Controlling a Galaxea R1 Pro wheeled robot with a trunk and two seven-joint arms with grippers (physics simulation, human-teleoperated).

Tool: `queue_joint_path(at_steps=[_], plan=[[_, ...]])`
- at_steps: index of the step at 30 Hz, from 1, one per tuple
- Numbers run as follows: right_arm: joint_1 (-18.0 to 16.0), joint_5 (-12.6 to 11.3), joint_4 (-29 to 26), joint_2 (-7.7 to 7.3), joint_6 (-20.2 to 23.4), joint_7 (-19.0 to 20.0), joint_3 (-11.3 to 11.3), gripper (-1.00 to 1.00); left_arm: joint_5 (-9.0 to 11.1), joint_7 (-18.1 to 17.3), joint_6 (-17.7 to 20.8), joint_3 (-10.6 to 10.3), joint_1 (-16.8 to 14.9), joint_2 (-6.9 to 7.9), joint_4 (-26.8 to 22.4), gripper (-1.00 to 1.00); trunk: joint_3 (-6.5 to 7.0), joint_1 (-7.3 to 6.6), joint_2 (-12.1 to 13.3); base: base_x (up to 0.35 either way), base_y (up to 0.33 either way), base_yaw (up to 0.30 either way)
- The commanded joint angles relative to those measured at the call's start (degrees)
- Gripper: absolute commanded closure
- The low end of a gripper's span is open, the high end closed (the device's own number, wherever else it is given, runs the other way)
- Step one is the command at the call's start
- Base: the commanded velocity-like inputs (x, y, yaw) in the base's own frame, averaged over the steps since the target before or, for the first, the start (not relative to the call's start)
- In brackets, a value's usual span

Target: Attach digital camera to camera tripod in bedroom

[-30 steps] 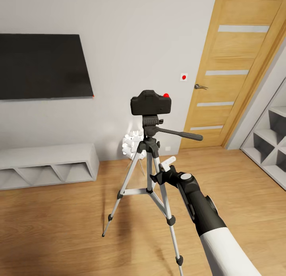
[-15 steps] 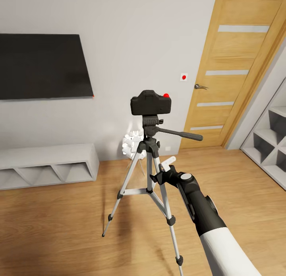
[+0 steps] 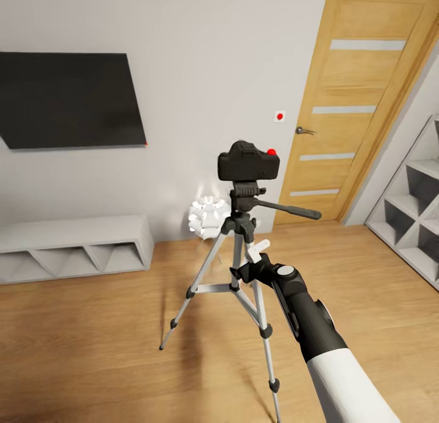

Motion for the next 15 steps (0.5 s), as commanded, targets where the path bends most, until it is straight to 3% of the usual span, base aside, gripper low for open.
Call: queue_joint_path(at_steps=[1,15], plan=[[0.0,0.6,-0.1,0.02,0.2,0.5,0.0,-1.00,0.6,-0.1,0.0,-0.5,0.0,0.01,0.0,-1.00,-0.11,0.00,-0.1,-0.212,0.000,0.000],[0.0,0.6,-0.1,0.02,0.2,0.5,-0.8,-1.00,0.5,-0.1,0.0,-0.4,0.0,0.00,0.0,-1.00,-0.11,0.00,-0.1,-0.054,0.000,0.000]])
